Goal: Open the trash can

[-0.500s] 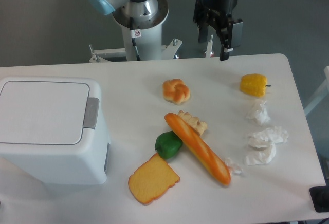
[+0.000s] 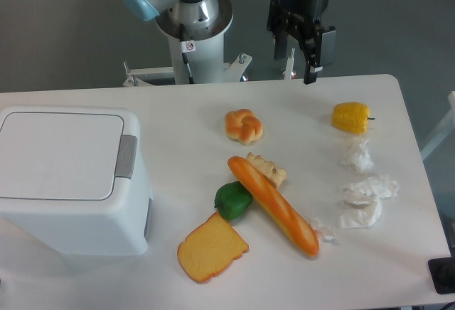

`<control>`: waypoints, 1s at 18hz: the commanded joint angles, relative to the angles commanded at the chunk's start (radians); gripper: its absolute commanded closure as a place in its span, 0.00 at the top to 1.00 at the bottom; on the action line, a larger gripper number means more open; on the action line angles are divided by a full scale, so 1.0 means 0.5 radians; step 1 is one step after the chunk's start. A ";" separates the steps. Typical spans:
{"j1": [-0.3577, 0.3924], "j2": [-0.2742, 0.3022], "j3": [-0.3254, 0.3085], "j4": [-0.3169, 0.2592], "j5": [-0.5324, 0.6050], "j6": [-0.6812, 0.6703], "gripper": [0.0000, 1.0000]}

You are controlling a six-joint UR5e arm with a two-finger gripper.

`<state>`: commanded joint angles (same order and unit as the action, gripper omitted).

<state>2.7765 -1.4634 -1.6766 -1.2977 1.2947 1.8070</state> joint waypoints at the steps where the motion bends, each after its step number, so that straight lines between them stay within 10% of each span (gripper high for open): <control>1: 0.000 0.000 0.000 0.000 -0.018 -0.003 1.00; 18: -0.043 0.000 0.034 0.000 -0.393 -0.625 1.00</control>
<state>2.7551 -1.4634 -1.6598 -1.2978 1.0983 1.4944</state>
